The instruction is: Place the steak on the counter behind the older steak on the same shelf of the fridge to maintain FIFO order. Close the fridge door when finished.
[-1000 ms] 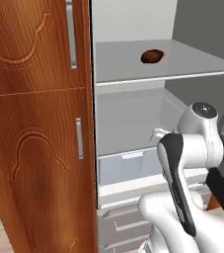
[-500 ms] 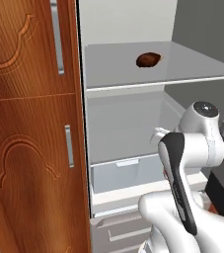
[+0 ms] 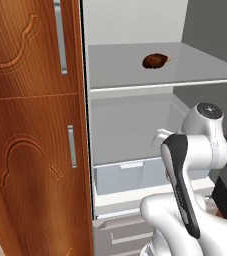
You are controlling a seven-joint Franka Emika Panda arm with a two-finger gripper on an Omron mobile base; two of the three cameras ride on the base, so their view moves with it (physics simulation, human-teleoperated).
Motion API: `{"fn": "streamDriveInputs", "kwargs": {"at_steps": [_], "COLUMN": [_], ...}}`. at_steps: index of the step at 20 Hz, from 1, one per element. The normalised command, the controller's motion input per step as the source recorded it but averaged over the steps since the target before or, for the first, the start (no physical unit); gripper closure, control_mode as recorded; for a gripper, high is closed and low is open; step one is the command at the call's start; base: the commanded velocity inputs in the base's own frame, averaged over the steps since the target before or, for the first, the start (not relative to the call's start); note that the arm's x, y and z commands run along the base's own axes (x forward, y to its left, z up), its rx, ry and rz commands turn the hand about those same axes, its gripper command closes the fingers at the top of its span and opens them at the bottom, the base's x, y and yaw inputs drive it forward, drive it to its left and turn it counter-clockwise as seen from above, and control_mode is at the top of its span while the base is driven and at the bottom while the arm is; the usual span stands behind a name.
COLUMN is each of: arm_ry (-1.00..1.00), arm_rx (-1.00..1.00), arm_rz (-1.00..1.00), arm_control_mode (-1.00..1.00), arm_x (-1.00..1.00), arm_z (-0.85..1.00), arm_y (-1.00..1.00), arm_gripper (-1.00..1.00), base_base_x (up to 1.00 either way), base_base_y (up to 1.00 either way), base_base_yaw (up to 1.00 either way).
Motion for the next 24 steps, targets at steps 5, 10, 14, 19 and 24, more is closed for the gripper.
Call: {"fn": "streamDriveInputs", "kwargs": {"at_steps": [5,10,14,19,24], "arm_ry": [-0.30,-0.31,-0.23,-0.23,-0.41], "arm_rx": [-0.01,-0.07,-0.05,-0.01,-0.01], "arm_rz": [0.16,0.07,0.02,-0.02,0.00], "arm_control_mode": [-1.00,-1.00,-1.00,-1.00,-1.00], "arm_x": [0.50,0.31,0.09,-0.25,-0.51], "arm_z": [0.92,1.00,0.91,0.10,0.37], "arm_y": [0.01,0.01,0.00,0.18,0.03], "arm_gripper": [1.00,1.00,1.00,1.00,1.00], "base_base_x": [0.00,0.00,0.00,0.00,0.00], "base_base_y": [0.00,0.00,0.00,0.00,0.00], "base_base_yaw": [0.00,0.00,0.00,0.00,0.00]}}
